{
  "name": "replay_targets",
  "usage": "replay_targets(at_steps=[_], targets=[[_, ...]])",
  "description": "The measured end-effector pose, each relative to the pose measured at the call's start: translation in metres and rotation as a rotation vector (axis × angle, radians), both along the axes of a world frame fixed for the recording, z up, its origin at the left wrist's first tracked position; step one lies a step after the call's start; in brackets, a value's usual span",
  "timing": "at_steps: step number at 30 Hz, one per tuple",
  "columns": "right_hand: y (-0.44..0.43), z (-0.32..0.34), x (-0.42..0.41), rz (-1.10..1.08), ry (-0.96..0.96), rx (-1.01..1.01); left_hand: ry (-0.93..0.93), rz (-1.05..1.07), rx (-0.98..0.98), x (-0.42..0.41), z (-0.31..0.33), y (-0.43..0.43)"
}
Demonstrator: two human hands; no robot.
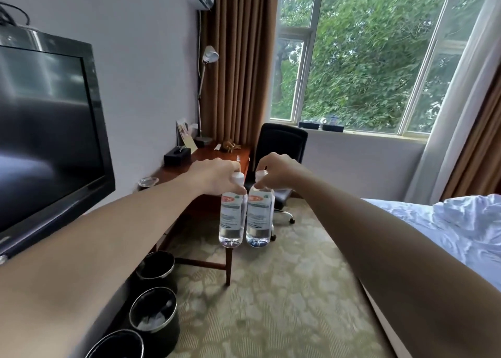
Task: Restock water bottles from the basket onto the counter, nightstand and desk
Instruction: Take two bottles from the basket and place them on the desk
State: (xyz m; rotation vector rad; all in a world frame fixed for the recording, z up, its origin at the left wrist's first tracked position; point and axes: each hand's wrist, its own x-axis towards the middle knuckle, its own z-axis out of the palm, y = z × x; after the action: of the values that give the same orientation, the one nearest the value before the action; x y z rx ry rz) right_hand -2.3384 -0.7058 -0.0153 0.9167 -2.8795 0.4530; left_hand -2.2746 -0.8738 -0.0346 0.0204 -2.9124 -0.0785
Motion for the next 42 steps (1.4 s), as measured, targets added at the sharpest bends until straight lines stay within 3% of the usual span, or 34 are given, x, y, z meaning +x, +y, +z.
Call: replay_targets(at_steps=[12,31,42], targets=[[-0.030,-0.029,-0.177,0.069,-0.065,0.006,-0.053,0.050,-0.040,-0.172,-0.028,-0.029],[-0.176,-0.028,-0.447,0.115,-0.054,0.041,-0.049,0.081,-0.005,-0.435,-0.026,-0.174],[-0.247,-0.027,-0.593,0.344,-0.017,0.060,-0.040,0.199,0.014,-0.558,-0.031,-0.235]])
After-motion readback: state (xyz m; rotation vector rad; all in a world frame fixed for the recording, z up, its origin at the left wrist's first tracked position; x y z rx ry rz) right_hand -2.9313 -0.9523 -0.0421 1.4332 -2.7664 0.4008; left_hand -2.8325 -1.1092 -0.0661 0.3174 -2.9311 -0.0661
